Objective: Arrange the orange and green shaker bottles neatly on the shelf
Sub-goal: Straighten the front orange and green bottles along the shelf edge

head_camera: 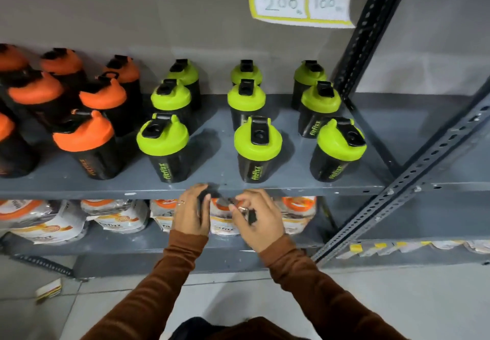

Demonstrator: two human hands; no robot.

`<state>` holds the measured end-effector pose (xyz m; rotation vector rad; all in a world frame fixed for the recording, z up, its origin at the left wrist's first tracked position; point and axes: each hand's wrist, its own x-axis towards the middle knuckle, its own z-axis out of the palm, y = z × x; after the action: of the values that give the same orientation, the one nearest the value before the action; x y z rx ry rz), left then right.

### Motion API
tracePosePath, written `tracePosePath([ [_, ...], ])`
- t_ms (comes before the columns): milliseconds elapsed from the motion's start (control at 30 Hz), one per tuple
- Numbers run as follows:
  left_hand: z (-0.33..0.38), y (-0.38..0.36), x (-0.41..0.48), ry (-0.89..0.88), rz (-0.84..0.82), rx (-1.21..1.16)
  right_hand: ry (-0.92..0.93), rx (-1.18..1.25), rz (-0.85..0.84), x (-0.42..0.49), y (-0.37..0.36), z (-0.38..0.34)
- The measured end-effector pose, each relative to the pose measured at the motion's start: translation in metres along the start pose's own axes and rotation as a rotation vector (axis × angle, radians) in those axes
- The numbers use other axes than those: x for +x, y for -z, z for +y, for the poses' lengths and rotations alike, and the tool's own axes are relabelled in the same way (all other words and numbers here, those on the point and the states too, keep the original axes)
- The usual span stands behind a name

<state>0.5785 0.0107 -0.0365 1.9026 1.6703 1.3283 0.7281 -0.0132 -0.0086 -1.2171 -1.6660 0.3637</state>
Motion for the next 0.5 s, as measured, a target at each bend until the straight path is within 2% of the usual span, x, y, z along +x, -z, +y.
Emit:
tracePosePath([
  [133,-0.035,0.050,0.020,0.058,0.326,0.087,-0.107,0.128,-0.085,0.032,-0.058,-0.027],
  [233,-0.059,0.094,0.042,0.142,0.444,0.063,-0.299,0.173,-0.117,0.054,-0.097,-0.040],
  [367,-0.110,0.133,0.080,0.439,0.311,-0.156,-0.525,0.220,-0.116,0.069,-0.130,-0.055],
  [500,-0.119,0.149,0.100,0.449,0.121,-0.128,-0.619,0.165,-0.072,0.075,-0.143,-0.056],
])
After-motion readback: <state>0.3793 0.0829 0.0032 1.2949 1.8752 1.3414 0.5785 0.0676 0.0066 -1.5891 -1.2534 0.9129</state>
